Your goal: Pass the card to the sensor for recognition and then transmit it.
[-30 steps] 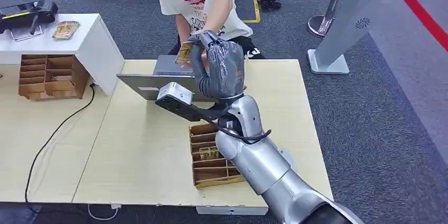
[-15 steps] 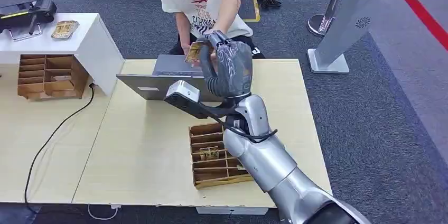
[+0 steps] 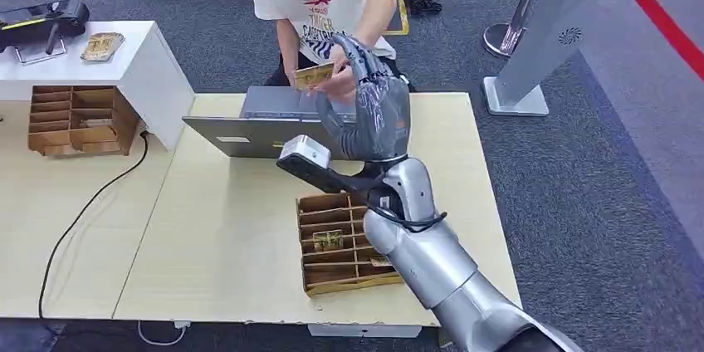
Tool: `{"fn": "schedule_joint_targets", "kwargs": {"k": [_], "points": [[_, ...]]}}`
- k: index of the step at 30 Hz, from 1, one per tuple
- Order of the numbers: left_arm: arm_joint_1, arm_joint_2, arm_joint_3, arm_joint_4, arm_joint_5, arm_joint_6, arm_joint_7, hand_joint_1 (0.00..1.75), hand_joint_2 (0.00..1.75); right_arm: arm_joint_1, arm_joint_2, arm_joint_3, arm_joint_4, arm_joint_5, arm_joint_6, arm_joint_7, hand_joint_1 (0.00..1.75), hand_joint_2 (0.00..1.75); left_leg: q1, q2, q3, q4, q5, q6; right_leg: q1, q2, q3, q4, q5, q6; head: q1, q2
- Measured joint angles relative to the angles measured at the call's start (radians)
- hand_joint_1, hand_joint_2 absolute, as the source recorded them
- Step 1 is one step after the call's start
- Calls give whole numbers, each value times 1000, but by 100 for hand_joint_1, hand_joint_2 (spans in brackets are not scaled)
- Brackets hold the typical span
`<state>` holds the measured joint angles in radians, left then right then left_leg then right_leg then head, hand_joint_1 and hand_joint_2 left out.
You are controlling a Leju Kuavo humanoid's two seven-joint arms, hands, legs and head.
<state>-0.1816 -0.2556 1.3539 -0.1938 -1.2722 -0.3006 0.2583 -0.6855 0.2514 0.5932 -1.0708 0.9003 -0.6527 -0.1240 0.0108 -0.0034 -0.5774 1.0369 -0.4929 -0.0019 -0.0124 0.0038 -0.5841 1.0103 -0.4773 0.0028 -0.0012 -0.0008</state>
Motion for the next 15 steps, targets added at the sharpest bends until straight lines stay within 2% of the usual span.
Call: {"fn": "schedule_joint_targets", "kwargs": {"k": [8, 15], "points": [[0, 0, 0, 0, 1, -1, -3, 0, 0, 34, -23, -8, -38, -16, -8, -6, 0, 175, 0, 0, 0, 0, 0, 0, 0, 0, 0, 0, 0, 0, 0, 0], [0, 0, 0, 0, 19, 5, -13, 0, 0, 98, -36, -27, -121, -90, -13, -64, 0, 175, 0, 0, 0, 0, 0, 0, 0, 0, 0, 0, 0, 0, 0, 0]]}}
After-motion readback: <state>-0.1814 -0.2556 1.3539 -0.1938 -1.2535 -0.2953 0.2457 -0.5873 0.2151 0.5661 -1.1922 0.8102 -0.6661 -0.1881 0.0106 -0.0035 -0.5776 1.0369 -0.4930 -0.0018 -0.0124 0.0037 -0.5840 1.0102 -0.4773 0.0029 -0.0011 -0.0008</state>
